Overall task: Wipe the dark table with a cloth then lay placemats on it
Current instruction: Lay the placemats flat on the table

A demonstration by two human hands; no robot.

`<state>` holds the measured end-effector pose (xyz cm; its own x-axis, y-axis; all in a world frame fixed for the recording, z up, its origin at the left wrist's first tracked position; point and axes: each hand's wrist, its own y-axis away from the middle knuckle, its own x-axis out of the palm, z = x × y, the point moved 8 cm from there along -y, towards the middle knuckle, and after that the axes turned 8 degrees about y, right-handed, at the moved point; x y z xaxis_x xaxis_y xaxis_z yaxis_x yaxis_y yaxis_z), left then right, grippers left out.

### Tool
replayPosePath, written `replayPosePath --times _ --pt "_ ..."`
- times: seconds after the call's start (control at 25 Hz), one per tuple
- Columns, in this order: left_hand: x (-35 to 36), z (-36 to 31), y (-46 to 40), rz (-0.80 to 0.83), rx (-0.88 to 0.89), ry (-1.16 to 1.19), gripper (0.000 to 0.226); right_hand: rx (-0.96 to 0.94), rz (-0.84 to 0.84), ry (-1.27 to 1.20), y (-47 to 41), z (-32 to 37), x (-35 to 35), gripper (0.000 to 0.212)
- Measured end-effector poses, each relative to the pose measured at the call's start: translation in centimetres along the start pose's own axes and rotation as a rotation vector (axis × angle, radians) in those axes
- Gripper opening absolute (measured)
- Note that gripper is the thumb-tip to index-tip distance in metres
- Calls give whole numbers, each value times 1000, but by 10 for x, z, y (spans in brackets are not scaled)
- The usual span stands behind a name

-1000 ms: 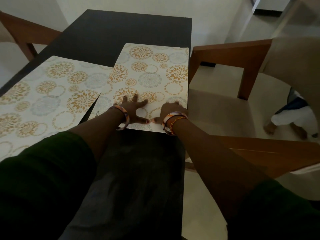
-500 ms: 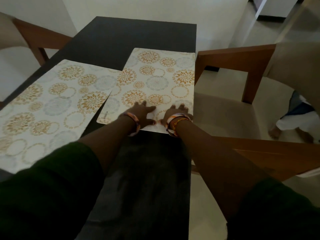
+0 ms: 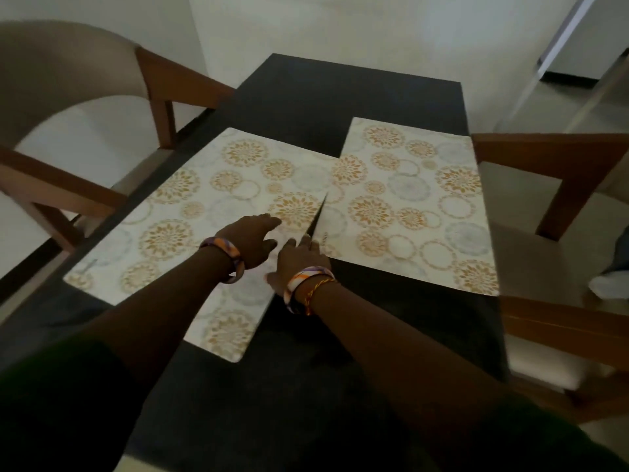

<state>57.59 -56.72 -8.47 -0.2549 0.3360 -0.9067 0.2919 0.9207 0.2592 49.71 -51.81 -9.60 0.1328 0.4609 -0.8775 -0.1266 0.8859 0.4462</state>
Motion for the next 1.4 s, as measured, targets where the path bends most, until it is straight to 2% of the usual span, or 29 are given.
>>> replayPosePath --times 0.16,0.28,0.4,0.68,0.92,1.4 --pt "-16 97 15 7 -149 -67 58 60 44 -112 -23 68 32 106" --pt "-15 158 27 31 -261 -114 62 135 -40 -117 -47 89 40 111" --pt "-13 187 19 49 -299 -64 69 122 -82 -101 -78 95 28 111" --pt "-30 183 -48 -22 -288 48 69 157 -48 20 -140 69 -17 107" --pt "-40 170 -99 -40 -313 111 70 189 -83 43 -179 48 -48 96" --pt "-46 170 -127 -57 -314 105 71 186 -75 50 -205 39 -62 96"
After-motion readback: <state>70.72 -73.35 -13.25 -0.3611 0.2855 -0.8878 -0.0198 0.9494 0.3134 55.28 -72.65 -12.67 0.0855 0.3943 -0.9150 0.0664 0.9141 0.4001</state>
